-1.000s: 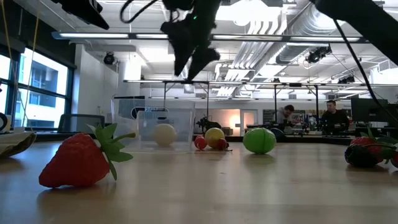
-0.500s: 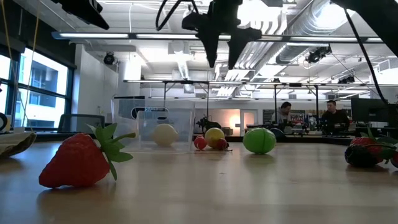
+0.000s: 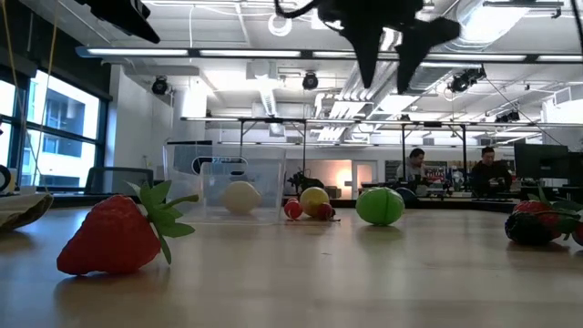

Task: Pick and placing Produce into tupperware
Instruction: Put the cabbage into the transparent bin

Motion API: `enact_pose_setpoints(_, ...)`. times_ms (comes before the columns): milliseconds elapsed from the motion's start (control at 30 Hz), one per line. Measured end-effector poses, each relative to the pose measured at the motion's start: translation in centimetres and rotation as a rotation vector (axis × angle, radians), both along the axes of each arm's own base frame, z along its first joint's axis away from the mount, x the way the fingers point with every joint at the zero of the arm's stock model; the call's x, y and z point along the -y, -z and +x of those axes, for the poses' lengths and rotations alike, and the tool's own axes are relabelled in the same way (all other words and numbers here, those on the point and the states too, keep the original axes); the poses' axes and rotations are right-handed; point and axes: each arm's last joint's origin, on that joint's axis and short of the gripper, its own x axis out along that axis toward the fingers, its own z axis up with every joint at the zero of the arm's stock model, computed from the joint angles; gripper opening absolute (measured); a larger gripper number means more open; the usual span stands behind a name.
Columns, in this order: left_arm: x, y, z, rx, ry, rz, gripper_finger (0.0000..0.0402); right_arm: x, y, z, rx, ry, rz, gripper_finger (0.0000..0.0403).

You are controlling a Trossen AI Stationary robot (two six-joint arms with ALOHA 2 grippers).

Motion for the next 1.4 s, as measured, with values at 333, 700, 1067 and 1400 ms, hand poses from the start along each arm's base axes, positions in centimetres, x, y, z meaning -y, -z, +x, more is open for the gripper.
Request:
enact_pose_setpoints(333, 0.0, 0.0, 0.0, 0.0, 0.001, 0.0, 0.0001, -0.5, 5.2, -2.3, 0.149, 0.047, 0.153, 0.0229)
enact_pose_setpoints(700, 0.0, 0.0, 0.0, 0.0, 0.001, 0.0, 0.0001, -0.2, 7.0, -2.3, 0.177, 0.152, 0.135, 0.0249)
enact_pose_setpoints(1067, 0.0, 0.0, 0.0, 0.0, 0.001, 0.0, 0.0001, -0.3, 9.3, -1.1, 0.132, 0.148, 0.118, 0.0349)
enact_pose_setpoints(1400, 0.0, 0.0, 0.0, 0.0, 0.0, 0.0, 0.0001, -0.4, 11.6, 0.0, 0.102, 0.123, 0.11, 0.0385)
